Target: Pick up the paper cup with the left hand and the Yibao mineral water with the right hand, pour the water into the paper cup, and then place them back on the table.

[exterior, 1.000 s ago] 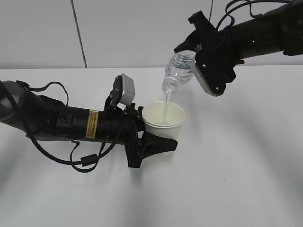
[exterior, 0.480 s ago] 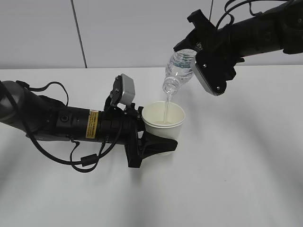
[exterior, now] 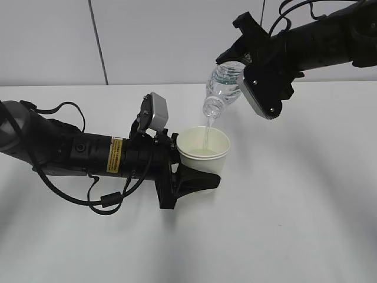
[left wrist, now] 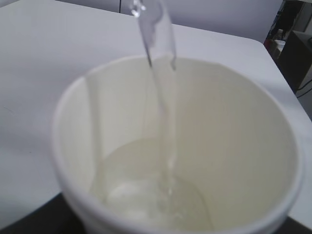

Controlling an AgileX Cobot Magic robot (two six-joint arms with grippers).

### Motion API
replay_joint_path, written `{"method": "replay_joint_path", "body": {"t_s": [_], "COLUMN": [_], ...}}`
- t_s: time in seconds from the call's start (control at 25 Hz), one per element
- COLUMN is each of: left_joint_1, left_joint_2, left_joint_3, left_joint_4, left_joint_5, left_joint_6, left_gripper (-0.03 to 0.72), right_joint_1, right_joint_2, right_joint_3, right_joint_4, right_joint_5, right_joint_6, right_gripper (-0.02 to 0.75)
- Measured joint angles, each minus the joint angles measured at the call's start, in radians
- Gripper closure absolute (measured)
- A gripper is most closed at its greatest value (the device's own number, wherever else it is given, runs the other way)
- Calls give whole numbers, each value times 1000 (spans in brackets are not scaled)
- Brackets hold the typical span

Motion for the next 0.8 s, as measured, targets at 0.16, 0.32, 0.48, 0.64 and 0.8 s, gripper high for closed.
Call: {"method": "replay_joint_path", "body": {"t_s": [0.16,0.32,0.48,0.64,0.8], "left_joint_1": [0,0,0,0,0], "left_joint_2": [0,0,0,0,0], "left_joint_3": [0,0,0,0,0], "left_joint_4": [0,0,0,0,0], "left_joint_5": [2,3,3,3,3], "left_joint_6": [-1,-1,-1,-1,-1], "left_gripper": [276,276,276,276,276], "right_joint_1": [0,0,0,0,0], "right_joint_2": [0,0,0,0,0], "right_joint_3": [0,0,0,0,0], "right_joint_4": [0,0,0,0,0], "right_joint_5": [0,0,0,0,0], "right_joint_6": [0,0,0,-2,-2], "right_gripper": [293,293,293,293,293]}}
